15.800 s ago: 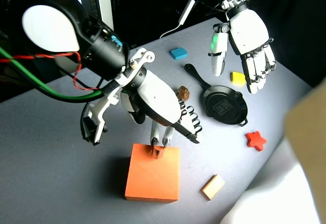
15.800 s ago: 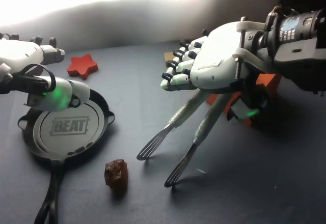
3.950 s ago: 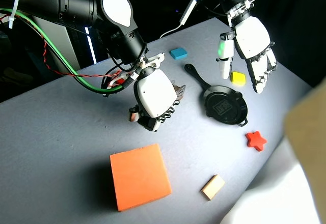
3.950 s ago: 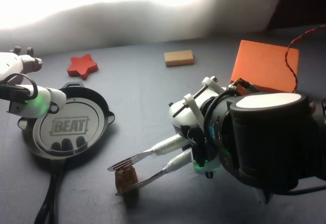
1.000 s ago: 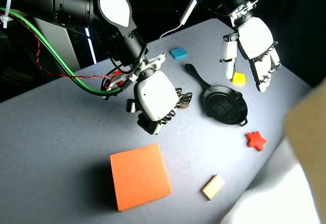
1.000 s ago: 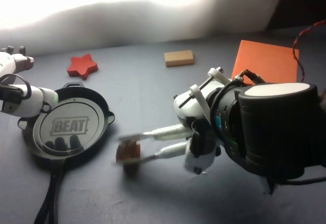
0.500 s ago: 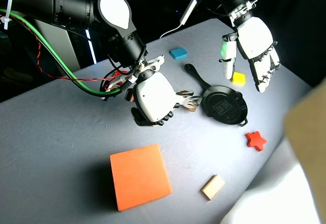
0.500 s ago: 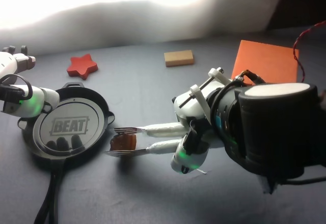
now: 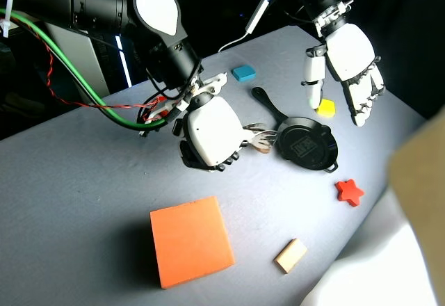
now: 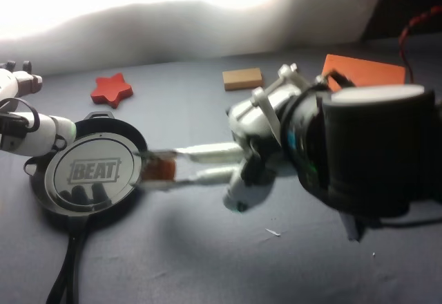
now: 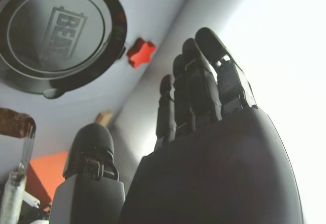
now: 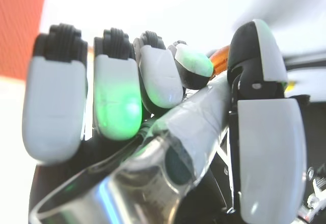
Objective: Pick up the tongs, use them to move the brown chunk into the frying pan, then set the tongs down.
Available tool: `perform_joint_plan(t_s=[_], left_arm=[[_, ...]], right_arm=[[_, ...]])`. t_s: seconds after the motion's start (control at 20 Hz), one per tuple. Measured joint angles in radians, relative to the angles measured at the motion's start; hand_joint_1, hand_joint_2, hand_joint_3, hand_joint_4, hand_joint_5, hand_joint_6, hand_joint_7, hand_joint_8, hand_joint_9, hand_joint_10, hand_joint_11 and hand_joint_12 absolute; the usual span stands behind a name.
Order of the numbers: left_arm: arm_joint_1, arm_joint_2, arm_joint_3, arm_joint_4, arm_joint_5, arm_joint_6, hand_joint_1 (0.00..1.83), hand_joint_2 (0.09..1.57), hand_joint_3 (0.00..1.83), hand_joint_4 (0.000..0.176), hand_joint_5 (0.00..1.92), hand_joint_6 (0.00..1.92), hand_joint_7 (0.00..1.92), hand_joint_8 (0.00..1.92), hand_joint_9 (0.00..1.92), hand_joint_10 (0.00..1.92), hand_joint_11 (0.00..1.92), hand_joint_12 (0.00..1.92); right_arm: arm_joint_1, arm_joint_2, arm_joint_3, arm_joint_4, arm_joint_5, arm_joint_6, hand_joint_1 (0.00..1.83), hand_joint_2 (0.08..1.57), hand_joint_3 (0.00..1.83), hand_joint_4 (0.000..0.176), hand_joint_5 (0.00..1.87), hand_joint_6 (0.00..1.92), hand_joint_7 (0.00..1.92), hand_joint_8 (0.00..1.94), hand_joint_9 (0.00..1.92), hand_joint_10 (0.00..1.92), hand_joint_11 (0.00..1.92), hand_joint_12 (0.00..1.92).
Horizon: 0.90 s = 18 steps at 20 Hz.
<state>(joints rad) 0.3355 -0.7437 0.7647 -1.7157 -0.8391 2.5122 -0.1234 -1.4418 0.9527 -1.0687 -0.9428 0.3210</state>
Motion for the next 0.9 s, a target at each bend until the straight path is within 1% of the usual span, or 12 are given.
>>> perform_joint_plan(t_s=[0.15, 0.2, 0.3, 0.45, 0.55, 0.6, 0.7, 0.75, 0.85, 0.9], left_arm=[[0.002, 0.0, 0.025, 0.026, 0.003, 0.0, 0.09, 1.3, 0.0, 0.053, 0.13, 0.0, 0.24, 0.0, 0.32, 0.0, 0.0, 1.06], [0.011, 0.0, 0.037, 0.036, 0.002, 0.0, 0.14, 1.3, 0.0, 0.05, 0.16, 0.01, 0.24, 0.0, 0.31, 0.0, 0.0, 1.07], [0.029, 0.0, 0.05, 0.035, 0.007, 0.001, 0.12, 1.3, 0.0, 0.049, 0.16, 0.01, 0.25, 0.0, 0.32, 0.0, 0.0, 1.09], [0.061, 0.0, 0.084, 0.021, 0.01, 0.0, 0.09, 1.3, 0.0, 0.052, 0.15, 0.0, 0.26, 0.0, 0.31, 0.0, 0.0, 1.08], [0.071, 0.0, 0.105, 0.023, 0.009, 0.0, 0.08, 1.3, 0.0, 0.053, 0.15, 0.0, 0.24, 0.0, 0.32, 0.0, 0.0, 1.08], [0.077, 0.0, 0.116, 0.031, 0.009, -0.001, 0.12, 1.3, 0.0, 0.051, 0.16, 0.01, 0.24, 0.0, 0.31, 0.0, 0.0, 1.08], [0.087, 0.0, 0.126, 0.029, 0.008, -0.002, 0.12, 1.3, 0.0, 0.052, 0.15, 0.0, 0.24, 0.0, 0.32, 0.0, 0.0, 1.08], [0.093, 0.0, 0.13, 0.025, 0.006, -0.002, 0.12, 1.3, 0.0, 0.058, 0.14, 0.0, 0.24, 0.0, 0.32, 0.0, 0.0, 1.08], [0.099, 0.0, 0.133, 0.027, 0.004, -0.001, 0.13, 1.29, 0.0, 0.057, 0.12, 0.0, 0.24, 0.0, 0.31, 0.0, 0.0, 1.07], [0.101, 0.0, 0.132, 0.029, 0.005, -0.002, 0.1, 1.3, 0.0, 0.055, 0.11, 0.0, 0.23, 0.0, 0.3, 0.0, 0.0, 1.07]], right_arm=[[0.008, -0.027, 0.044, 0.0, 0.031, -0.003, 0.94, 1.37, 0.01, 0.176, 1.34, 1.92, 1.57, 1.94, 1.65, 1.92, 1.7, 1.92], [0.011, -0.05, 0.071, 0.003, 0.043, -0.004, 0.98, 1.35, 0.0, 0.176, 1.34, 1.92, 1.58, 1.94, 1.66, 1.92, 1.69, 1.92], [0.018, -0.073, 0.1, 0.0, 0.065, -0.003, 0.97, 1.35, 0.0, 0.176, 1.34, 1.92, 1.58, 1.94, 1.66, 1.92, 1.69, 1.92], [0.021, -0.123, 0.157, -0.007, 0.105, -0.004, 0.88, 1.39, 0.01, 0.176, 1.32, 1.92, 1.55, 1.94, 1.63, 1.92, 1.68, 1.92], [0.018, -0.148, 0.187, -0.002, 0.135, -0.003, 0.96, 1.36, 0.0, 0.176, 1.32, 1.92, 1.56, 1.94, 1.65, 1.92, 1.69, 1.92], [0.011, -0.161, 0.207, -0.005, 0.158, -0.001, 0.97, 1.35, 0.0, 0.176, 1.33, 1.92, 1.57, 1.94, 1.65, 1.92, 1.69, 1.92], [0.0, -0.169, 0.224, -0.009, 0.184, 0.003, 0.91, 1.37, 0.0, 0.176, 1.34, 1.92, 1.56, 1.94, 1.64, 1.92, 1.68, 1.92], [-0.008, -0.172, 0.231, -0.009, 0.188, 0.004, 0.88, 1.38, 0.01, 0.176, 1.31, 1.92, 1.53, 1.94, 1.62, 1.92, 1.67, 1.92], [-0.018, -0.177, 0.236, -0.008, 0.192, 0.004, 0.89, 1.38, 0.0, 0.176, 1.23, 1.92, 1.51, 1.94, 1.6, 1.92, 1.66, 1.92], [-0.024, -0.182, 0.238, -0.019, 0.194, 0.011, 0.86, 1.39, 0.01, 0.176, 1.19, 1.92, 1.49, 1.94, 1.59, 1.92, 1.63, 1.92]])
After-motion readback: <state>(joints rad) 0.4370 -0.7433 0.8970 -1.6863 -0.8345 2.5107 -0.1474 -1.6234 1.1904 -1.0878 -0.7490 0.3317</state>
